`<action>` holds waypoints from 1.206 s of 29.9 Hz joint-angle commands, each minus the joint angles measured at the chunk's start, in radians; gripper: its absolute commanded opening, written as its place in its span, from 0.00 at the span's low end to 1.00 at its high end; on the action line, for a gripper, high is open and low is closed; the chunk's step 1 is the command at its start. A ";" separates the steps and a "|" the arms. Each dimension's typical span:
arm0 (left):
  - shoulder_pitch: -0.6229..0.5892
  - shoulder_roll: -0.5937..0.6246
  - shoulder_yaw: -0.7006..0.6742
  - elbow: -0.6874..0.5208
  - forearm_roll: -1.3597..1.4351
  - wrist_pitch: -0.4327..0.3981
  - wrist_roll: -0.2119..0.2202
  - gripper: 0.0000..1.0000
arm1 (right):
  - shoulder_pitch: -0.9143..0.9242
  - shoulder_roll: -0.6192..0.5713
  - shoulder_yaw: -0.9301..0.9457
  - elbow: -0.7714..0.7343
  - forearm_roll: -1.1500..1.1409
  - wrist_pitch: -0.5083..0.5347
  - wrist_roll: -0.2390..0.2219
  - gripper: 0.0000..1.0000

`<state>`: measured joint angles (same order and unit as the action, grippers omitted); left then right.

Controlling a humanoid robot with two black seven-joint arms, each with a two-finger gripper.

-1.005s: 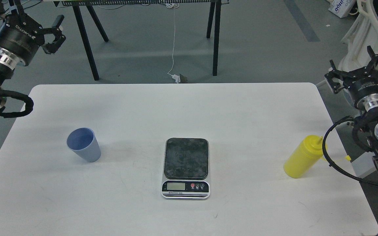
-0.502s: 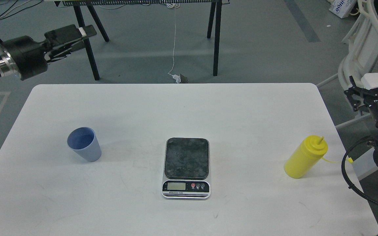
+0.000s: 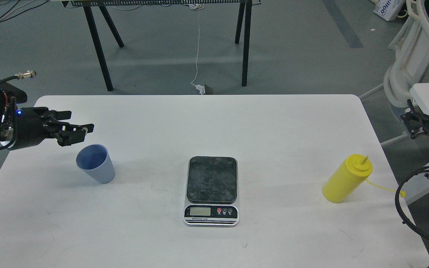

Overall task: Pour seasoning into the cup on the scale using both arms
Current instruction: 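Grasp the blue cup with the left gripper, then lift the blue cup and carry it onto the scale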

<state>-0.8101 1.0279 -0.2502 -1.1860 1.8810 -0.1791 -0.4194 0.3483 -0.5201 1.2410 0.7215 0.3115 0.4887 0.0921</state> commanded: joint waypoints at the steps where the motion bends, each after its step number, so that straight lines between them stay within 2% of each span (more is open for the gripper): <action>1: 0.014 -0.008 0.034 0.026 0.015 0.012 0.005 0.71 | -0.002 0.000 0.001 -0.001 0.000 0.000 0.000 0.99; 7: 0.043 -0.066 0.058 0.100 0.012 0.018 0.005 0.57 | -0.006 0.000 0.001 -0.004 0.000 0.000 0.000 0.99; 13: 0.074 -0.097 0.057 0.111 0.009 0.020 0.005 0.42 | -0.006 0.000 0.001 -0.010 0.000 0.000 0.000 0.99; 15: 0.075 -0.098 0.058 0.118 0.010 0.018 0.005 0.33 | -0.006 0.000 0.001 -0.010 0.000 0.000 0.000 0.99; 17: 0.078 -0.097 0.060 0.126 0.012 0.016 0.005 0.19 | -0.006 0.000 0.001 -0.010 0.000 0.000 0.000 0.99; 20: 0.078 -0.098 0.060 0.137 0.010 0.016 0.005 0.10 | -0.008 0.000 0.001 -0.014 0.000 0.000 0.000 0.99; 26: 0.074 -0.101 0.055 0.132 -0.016 0.018 0.004 0.05 | -0.012 0.000 0.003 -0.014 0.000 0.000 0.001 0.99; 31: 0.048 -0.097 0.040 0.082 -0.057 0.015 -0.009 0.04 | -0.028 -0.001 0.015 -0.014 0.000 0.000 0.012 0.99; 34: -0.050 -0.086 0.045 -0.015 -0.114 -0.003 -0.019 0.04 | -0.037 -0.003 0.031 -0.014 0.000 0.000 0.012 0.99; 36: -0.115 -0.088 0.048 -0.072 -0.123 -0.046 -0.016 0.04 | -0.041 -0.009 0.031 -0.013 0.000 0.000 0.012 0.99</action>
<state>-0.8423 0.9389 -0.2071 -1.1819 1.7803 -0.1822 -0.4360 0.3140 -0.5227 1.2676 0.7075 0.3114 0.4887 0.1041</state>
